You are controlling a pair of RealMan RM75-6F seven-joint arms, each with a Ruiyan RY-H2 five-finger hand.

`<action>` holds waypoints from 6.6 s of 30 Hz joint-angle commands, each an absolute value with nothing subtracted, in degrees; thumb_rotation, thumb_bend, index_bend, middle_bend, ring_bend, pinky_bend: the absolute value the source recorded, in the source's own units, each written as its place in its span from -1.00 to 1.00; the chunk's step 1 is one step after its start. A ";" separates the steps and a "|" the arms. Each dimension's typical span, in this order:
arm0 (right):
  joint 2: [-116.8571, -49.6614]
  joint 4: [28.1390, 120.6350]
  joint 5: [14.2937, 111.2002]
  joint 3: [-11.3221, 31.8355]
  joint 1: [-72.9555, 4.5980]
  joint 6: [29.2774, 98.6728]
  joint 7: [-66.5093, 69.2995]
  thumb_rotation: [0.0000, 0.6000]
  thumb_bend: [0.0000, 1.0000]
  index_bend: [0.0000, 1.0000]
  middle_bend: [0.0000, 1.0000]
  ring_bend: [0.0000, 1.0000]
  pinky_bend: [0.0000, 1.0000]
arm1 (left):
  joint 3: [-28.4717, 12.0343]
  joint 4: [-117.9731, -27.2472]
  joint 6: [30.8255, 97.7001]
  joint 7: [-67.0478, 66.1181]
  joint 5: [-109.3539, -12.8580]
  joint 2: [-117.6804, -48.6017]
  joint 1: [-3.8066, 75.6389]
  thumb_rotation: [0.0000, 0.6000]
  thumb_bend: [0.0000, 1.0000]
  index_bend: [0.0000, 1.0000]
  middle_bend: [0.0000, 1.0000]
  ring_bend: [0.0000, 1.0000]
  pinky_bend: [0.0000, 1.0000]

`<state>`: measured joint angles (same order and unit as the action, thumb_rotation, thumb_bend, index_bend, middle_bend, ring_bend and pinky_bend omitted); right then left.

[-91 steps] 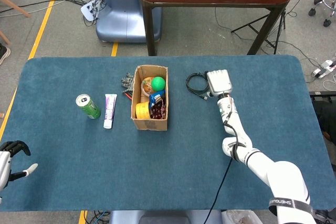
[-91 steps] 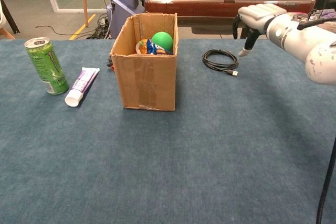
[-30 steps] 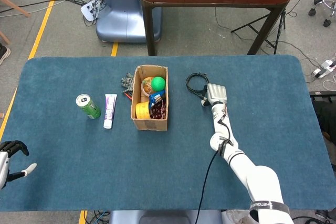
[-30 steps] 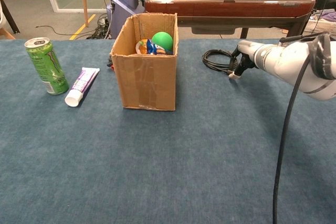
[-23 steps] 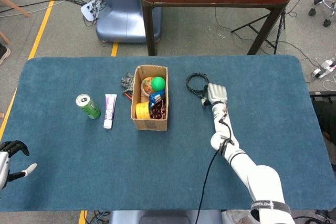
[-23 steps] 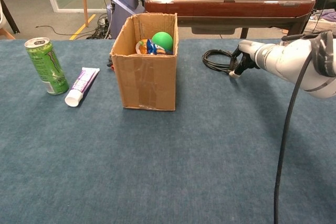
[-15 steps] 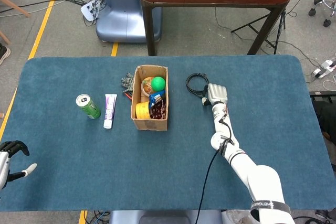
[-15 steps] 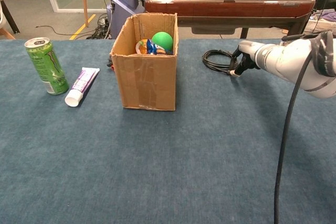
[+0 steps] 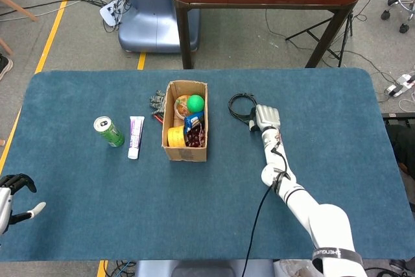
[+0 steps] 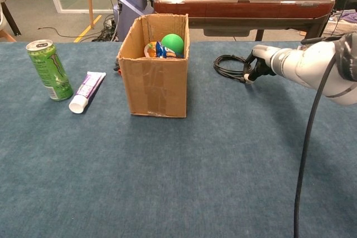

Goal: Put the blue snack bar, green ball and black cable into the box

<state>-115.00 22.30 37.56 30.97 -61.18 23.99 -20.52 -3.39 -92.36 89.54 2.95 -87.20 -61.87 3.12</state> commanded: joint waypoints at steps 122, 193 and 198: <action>-113.81 22.09 49.36 19.05 -62.45 24.56 -28.95 1.00 -0.04 0.24 1.00 1.00 1.00 | -3.40 -92.47 89.62 3.39 -87.09 -61.68 3.01 1.00 -0.85 0.13 -0.08 -0.25 0.36; -83.97 82.34 40.35 23.96 -65.29 50.36 -27.21 1.00 0.08 0.37 1.00 1.00 1.00 | -3.12 -92.73 89.83 3.42 -87.64 -61.71 3.05 1.00 -0.85 0.11 -0.08 -0.25 0.36; -86.65 80.74 41.67 23.23 -67.11 49.67 -26.43 1.00 0.08 0.37 1.00 1.00 1.00 | -3.16 -92.96 90.05 3.63 -87.65 -61.44 2.92 1.00 -0.85 0.11 -0.08 -0.25 0.36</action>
